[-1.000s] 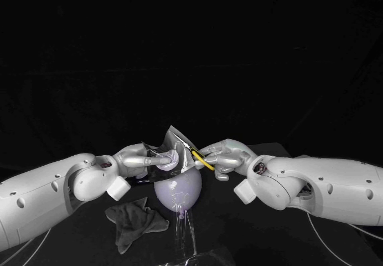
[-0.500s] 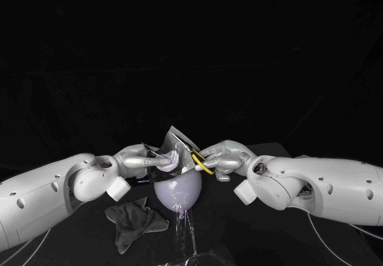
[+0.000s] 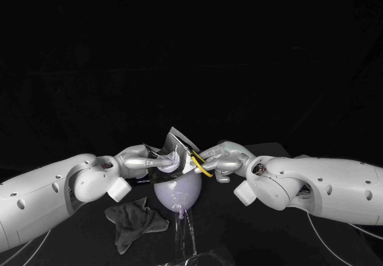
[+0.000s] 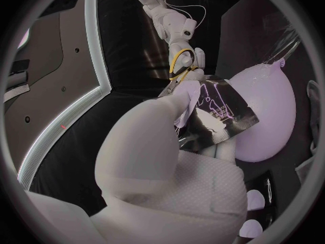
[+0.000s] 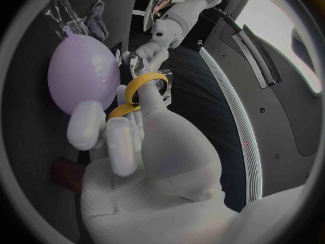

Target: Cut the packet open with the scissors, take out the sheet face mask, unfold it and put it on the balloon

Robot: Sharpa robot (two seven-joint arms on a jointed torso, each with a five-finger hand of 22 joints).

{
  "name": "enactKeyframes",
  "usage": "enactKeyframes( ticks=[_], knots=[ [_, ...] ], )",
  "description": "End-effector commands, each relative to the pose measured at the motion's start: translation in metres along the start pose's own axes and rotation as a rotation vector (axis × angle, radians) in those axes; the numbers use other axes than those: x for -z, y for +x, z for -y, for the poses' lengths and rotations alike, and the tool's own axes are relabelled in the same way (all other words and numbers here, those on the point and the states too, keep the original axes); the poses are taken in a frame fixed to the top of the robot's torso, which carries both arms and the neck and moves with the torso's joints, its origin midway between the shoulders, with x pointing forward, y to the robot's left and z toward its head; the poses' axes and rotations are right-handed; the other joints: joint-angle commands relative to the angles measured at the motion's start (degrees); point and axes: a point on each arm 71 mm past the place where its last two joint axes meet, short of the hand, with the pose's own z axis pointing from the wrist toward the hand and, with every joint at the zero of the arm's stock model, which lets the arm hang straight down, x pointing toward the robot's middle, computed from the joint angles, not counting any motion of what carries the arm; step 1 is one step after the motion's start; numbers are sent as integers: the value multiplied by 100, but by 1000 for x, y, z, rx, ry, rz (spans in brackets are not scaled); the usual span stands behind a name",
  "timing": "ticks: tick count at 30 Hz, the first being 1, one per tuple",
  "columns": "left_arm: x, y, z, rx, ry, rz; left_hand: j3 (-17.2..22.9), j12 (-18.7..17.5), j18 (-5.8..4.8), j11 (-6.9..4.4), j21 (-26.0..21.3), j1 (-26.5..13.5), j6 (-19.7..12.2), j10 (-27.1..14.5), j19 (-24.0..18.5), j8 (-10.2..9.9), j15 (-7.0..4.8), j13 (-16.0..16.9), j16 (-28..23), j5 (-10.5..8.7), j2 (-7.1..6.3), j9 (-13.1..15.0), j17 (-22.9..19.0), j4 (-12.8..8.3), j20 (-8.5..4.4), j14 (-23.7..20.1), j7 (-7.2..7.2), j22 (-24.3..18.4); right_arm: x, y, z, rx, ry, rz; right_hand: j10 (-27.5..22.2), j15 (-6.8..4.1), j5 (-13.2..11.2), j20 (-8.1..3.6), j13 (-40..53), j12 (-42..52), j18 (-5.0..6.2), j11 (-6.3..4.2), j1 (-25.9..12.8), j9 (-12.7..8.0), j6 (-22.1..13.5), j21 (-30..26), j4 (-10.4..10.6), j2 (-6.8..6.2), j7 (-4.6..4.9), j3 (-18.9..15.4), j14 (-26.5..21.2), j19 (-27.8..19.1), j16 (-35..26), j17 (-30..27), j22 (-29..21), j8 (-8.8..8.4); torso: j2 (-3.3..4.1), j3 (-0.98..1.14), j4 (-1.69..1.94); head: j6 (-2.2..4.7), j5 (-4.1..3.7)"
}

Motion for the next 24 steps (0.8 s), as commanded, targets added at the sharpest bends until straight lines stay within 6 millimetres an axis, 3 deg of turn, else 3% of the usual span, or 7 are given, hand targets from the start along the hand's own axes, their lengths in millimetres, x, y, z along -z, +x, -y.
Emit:
enactKeyframes(
  ticks=[1,2,3,4,6,16,24],
  knots=[
    [-3,5,1,-10,-2,-23,-6,19,74,2,15,-9,17,42,30,20,-11,7,15,18,55,566,5,-42,-8,37,35,-4,0,2,-3,2,-12,-1,1252,-118,12,-64,613,412,75,-783,-393,-143,187,27,-316,154,-75,2201,257,-7,-24,2,319,-96,-2,3,-3,-5,0],
    [-3,5,1,-11,-3,-23,-6,19,74,2,15,-9,17,42,30,20,-11,7,15,18,55,566,5,-42,-8,37,35,-4,0,2,-3,1,-12,1,1019,-26,-73,2,1379,642,69,-714,-893,-229,220,42,-341,-516,1,3683,271,6,-27,11,342,-134,-2,3,-3,-5,0],
    [-3,6,1,-12,-3,-23,-6,19,74,2,15,-9,17,42,30,20,-11,7,15,18,55,566,5,-42,-8,37,35,-4,0,2,-3,0,-12,2,1033,-70,-48,4,1450,669,73,-675,-1017,-213,282,52,-288,-453,-60,3874,271,14,-26,17,347,-96,-2,2,-2,-2,-2],
    [-3,6,1,-13,-4,-23,-6,19,74,2,15,-9,17,42,30,20,-11,7,15,18,55,566,5,-42,-8,37,35,-4,0,2,-2,-1,-12,3,929,-195,-349,-4,1971,763,41,-752,-1716,-156,259,68,-356,-738,-49,5238,273,39,-28,21,361,-34,-2,2,-2,-2,-2],
    [-3,6,1,-20,-6,-24,-1,16,72,1,17,-16,17,46,31,20,-12,6,14,18,55,578,9,-50,-10,39,35,-5,0,2,-2,-3,-10,5,1026,-119,-416,-40,2050,830,58,-701,-1779,-116,296,99,-258,-769,-113,5288,279,59,-20,39,376,14,-3,2,-3,-4,4],
    [-3,7,0,-46,-15,-24,-1,16,72,1,17,-16,17,46,31,20,-12,6,14,18,55,578,9,-50,-10,39,35,-5,1,1,-1,-8,0,-3,1033,-146,-453,-61,2604,1097,50,-728,-1969,201,191,132,-177,-828,-148,5649,294,106,14,102,391,209,2,0,-4,-10,-1],
    [-1,6,0,-49,-17,-18,-1,16,72,1,17,-16,17,46,31,20,-12,6,14,18,55,578,9,-50,-10,39,35,-5,3,-2,0,-11,4,-10,975,-144,-445,-63,2684,1093,49,-730,-2000,282,154,132,-168,-846,-144,5719,293,109,14,104,392,253,-1,0,1,-2,-10]
  ],
)
